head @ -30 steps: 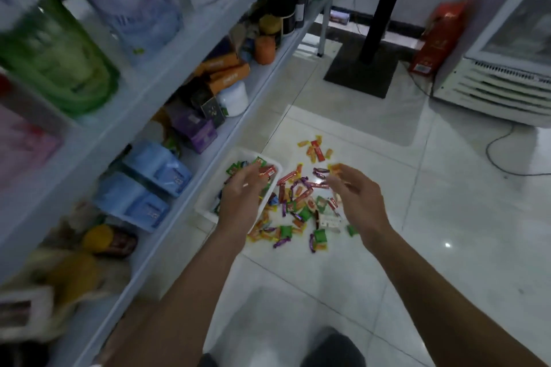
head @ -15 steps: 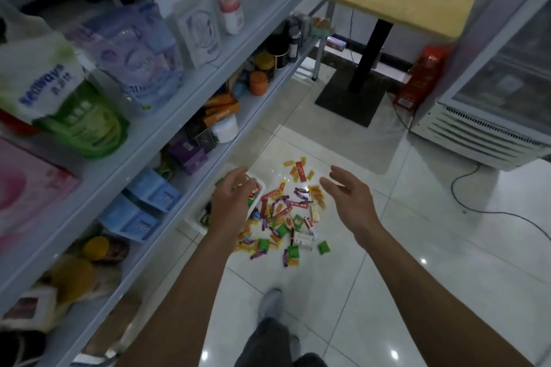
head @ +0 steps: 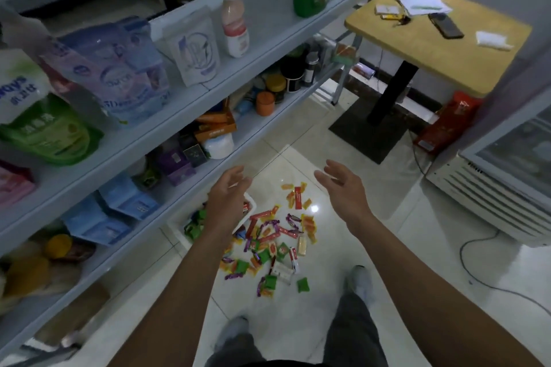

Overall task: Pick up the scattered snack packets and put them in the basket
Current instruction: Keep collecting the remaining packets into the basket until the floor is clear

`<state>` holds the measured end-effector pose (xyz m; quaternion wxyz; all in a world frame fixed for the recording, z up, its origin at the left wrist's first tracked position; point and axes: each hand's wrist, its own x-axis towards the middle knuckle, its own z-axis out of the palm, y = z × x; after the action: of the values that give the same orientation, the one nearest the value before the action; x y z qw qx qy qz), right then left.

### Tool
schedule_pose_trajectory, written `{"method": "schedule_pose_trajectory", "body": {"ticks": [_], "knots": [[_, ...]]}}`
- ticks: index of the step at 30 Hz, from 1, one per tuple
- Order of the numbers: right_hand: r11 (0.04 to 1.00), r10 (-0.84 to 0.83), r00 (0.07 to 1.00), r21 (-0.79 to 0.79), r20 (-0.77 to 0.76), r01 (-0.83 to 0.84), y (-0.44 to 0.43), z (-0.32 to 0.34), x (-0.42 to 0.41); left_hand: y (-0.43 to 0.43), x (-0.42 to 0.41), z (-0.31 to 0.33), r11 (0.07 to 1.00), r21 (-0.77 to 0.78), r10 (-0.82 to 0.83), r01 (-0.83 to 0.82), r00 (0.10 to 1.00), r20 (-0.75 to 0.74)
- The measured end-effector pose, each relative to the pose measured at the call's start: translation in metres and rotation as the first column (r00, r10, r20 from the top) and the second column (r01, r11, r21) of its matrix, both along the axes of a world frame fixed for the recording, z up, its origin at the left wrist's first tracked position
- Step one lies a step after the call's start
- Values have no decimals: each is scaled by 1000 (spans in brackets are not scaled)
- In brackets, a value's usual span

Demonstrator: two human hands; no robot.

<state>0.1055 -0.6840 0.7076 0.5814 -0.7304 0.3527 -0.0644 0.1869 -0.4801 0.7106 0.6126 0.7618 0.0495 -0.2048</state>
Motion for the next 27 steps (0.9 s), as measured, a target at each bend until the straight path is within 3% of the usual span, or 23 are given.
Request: {"method": "schedule_pose_trajectory", "body": {"ticks": [5,11,22,27], "knots": [[974,222,975,58,-21,-220,-100,-11,23,-89,-18,-12,970,49,240,-239,971,-4],[929,364,931,86,-27,-360,-184,-5,40,-163,-52,-12,927,53,374,-371,925,-62],[840,539,841,102,-42,-533,-193,-56,92,-188,-23,-46,839,40,544,-542,838,-54],[825,564,824,77,-52,-560,-198,-93,122,-189,3,-78,836,57,546,-545,838,-5]]}}
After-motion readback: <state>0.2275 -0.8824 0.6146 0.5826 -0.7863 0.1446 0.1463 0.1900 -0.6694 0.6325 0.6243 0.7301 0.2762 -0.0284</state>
